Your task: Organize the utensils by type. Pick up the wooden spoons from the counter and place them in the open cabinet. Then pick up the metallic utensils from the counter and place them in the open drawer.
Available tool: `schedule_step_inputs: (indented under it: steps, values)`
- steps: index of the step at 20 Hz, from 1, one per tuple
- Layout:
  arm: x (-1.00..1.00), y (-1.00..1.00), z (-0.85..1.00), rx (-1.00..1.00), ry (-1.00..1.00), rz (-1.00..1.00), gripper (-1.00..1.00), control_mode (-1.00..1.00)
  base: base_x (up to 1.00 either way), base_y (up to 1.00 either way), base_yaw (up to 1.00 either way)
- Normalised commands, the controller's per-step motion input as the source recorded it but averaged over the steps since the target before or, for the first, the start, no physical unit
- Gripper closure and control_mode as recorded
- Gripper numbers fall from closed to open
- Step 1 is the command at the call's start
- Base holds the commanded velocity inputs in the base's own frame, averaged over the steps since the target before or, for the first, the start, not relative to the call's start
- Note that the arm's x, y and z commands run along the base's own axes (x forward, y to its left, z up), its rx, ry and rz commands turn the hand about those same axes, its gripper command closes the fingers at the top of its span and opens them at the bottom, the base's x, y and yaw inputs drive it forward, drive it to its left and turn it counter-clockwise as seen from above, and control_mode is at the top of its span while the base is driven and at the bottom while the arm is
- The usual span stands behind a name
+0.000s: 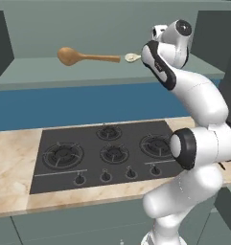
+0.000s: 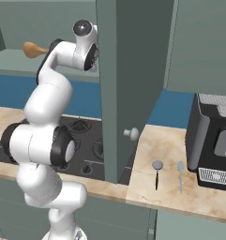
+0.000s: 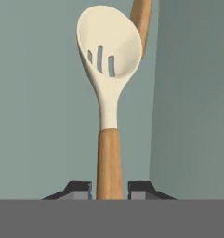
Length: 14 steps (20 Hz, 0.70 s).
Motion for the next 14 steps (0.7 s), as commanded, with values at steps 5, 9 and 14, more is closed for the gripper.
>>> schedule_step_inputs:
  steps: [5,9,14]
  values:
    - [0.68,0.0,-0.24,0.04,0.1,0.04,-1.0,-1.0,0.0,0.0,0.0]
    - [0.09,0.03,-0.42,0.0,0.17,0.11,-1.0,-1.0,0.0,0.0,0.0]
    - [-0.19,-0.02,-0.11,0.02,0.02,0.1,-1.0,-1.0,0.0,0.0,0.0]
